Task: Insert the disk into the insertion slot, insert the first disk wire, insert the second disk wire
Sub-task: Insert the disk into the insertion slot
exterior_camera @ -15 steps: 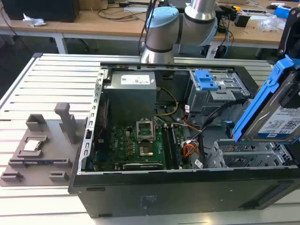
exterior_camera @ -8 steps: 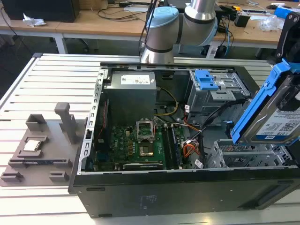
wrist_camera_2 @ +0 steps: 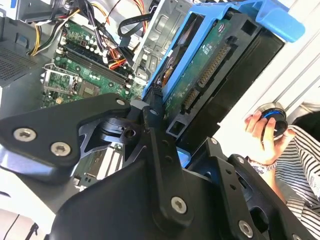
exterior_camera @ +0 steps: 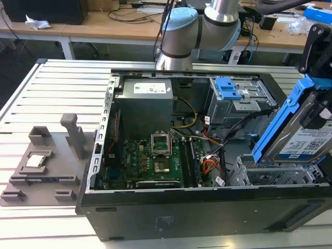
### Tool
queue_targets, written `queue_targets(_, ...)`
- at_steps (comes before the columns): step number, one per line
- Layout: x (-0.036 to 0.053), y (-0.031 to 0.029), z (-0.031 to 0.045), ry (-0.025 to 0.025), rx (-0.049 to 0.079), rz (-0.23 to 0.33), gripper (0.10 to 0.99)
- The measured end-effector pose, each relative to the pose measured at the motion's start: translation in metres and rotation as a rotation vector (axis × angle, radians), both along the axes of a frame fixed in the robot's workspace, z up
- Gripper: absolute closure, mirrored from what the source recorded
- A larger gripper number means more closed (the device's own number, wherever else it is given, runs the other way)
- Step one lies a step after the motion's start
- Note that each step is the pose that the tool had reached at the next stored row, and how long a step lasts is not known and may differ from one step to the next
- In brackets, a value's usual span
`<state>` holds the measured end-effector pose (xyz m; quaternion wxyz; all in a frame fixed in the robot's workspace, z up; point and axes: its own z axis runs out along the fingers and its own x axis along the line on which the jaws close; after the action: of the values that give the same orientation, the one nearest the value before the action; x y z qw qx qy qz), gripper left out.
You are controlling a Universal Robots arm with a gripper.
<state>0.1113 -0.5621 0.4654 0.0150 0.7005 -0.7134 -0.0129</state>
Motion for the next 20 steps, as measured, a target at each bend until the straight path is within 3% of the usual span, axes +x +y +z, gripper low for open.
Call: queue_targets(20, -0.0008, 0.0018, -0.0212, 0.0000, 0.000, 0.000, 0.722)
